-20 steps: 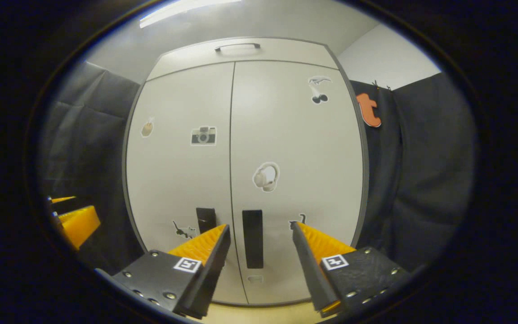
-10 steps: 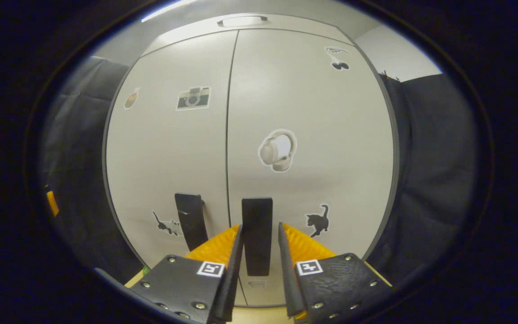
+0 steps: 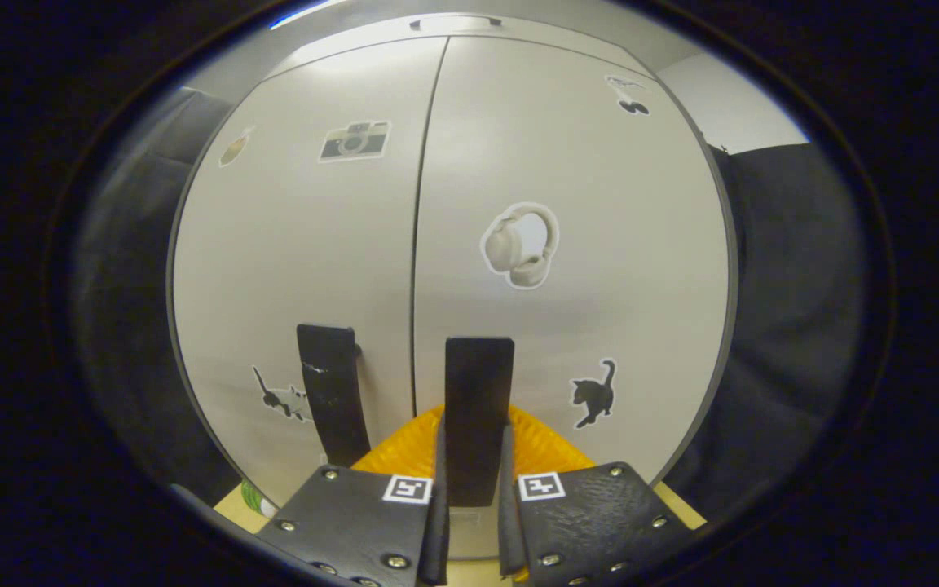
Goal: Open the right door of the double-door shoe cabinet with the right hand, and open the left door with the left hand.
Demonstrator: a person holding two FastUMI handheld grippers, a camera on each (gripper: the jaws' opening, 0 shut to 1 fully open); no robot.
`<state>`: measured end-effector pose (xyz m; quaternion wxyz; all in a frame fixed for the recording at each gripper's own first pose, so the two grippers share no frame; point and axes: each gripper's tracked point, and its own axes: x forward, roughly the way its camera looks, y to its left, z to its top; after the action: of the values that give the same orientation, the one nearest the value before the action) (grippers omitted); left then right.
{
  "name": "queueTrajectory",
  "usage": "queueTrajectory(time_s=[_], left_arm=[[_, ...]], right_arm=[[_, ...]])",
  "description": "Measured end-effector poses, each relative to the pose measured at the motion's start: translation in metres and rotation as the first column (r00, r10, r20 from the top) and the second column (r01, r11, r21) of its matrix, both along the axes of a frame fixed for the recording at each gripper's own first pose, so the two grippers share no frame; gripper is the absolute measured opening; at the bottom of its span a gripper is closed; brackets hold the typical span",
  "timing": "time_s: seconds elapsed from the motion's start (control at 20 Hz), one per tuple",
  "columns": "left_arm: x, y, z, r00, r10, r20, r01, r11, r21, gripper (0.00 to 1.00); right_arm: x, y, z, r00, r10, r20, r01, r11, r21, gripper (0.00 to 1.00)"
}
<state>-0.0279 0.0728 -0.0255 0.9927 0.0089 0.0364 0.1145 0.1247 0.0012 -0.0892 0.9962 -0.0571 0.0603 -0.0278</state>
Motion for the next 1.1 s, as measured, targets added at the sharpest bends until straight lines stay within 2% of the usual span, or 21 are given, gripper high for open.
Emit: queueTrajectory(time_s=[0.25,0.65,0.95,1.0,1.05,1.1], left_arm=[[0.006,-0.017,-0.004,0.999,-0.049,-0.007,0.049,0.999,-0.01,0.96],[0.004,-0.047,-0.012,0.991,-0.135,-0.022,0.134,0.991,-0.025,0.96],[0.003,-0.065,-0.016,0.983,-0.178,-0.031,0.177,0.984,-0.03,0.96],[0.004,-0.068,-0.018,0.982,-0.183,-0.035,0.182,0.983,-0.035,0.96],[0.004,-0.07,-0.02,0.981,-0.188,-0.039,0.187,0.982,-0.04,0.96],[0.005,-0.071,-0.021,0.98,-0.192,-0.043,0.191,0.981,-0.042,0.96]], right_arm=[[-0.008,-0.001,0.002,1.0,0.03,-0.008,-0.03,0.999,0.012,0.24],[-0.051,-0.011,0.004,0.982,0.185,-0.04,-0.182,0.98,0.085,0.24],[-0.074,-0.02,0.007,0.969,0.24,-0.06,-0.233,0.967,0.104,0.24],[-0.075,-0.02,0.007,0.969,0.242,-0.057,-0.236,0.967,0.095,0.29],[-0.078,-0.023,0.008,0.97,0.237,-0.049,-0.231,0.967,0.107,0.24],[-0.079,-0.022,0.008,0.97,0.24,-0.041,-0.233,0.964,0.132,0.11]])
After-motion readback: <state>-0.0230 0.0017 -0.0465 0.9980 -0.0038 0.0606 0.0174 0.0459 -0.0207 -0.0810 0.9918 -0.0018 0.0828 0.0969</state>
